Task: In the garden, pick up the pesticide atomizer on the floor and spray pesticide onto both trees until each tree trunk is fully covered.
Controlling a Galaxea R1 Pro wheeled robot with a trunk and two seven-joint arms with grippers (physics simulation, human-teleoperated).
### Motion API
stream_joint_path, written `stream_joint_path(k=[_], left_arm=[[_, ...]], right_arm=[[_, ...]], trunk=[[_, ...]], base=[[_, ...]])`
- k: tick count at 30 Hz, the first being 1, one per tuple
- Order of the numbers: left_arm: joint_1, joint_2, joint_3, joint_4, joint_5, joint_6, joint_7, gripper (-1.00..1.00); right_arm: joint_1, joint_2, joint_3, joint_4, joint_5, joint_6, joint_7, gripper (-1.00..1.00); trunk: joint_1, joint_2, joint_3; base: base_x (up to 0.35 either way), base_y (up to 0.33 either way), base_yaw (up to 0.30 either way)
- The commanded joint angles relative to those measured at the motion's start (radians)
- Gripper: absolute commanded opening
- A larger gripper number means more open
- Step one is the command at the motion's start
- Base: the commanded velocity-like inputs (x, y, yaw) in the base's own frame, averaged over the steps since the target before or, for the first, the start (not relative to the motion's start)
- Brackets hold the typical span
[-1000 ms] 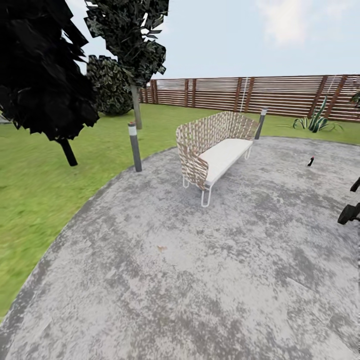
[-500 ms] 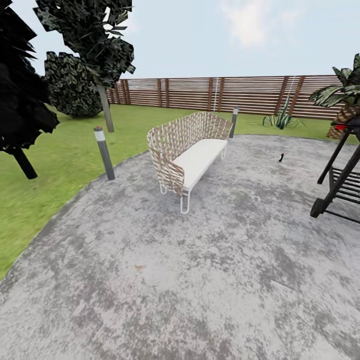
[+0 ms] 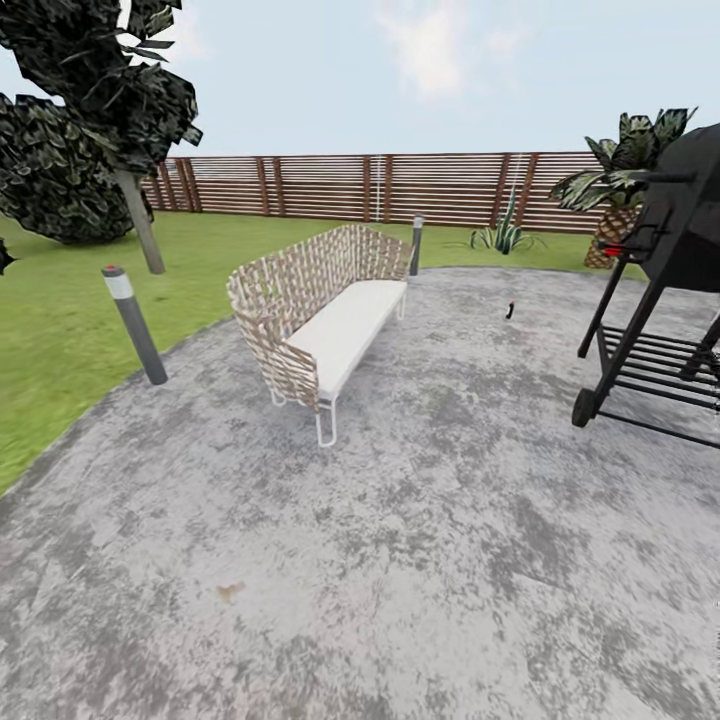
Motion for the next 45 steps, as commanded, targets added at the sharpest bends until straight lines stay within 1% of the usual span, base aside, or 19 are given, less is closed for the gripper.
stream_joint_path(k=[1, 21, 33, 45], left_arm=[[0.0, 0.0, 0.001, 0.001, 0.006, -0.003, -0.001, 1.0], [0.0, 0.003, 0.002, 0.001, 0.007, -0.003, 0.0, 1.0], [0.0, 0.003, 0.003, 0.001, 0.008, -0.002, 0.0, 1.0], [0.0, 0.003, 0.003, 0.001, 0.008, -0.002, 0.0, 1.0]], right_arm=[[-0.001, 0.0, 0.0, 0.001, -0.003, -0.003, 0.0, 1.0], [-0.001, 0.0, 0.003, 0.003, -0.001, -0.003, 0.002, 1.0], [-0.001, 0.001, 0.004, 0.004, 0.0, -0.004, 0.001, 1.0], [-0.001, 0.002, 0.005, 0.032, 0.003, -0.006, 0.002, 1.0]], trunk=[[0.0, 0.0, -0.001], [0.0, 0.0, -0.001], [0.0, 0.0, -0.001], [0.0, 0.0, -0.001]], base=[[0.338, 0.0, -0.3], [0.338, -0.002, -0.3], [0.339, -0.068, -0.295], [0.339, -0.002, -0.036]])
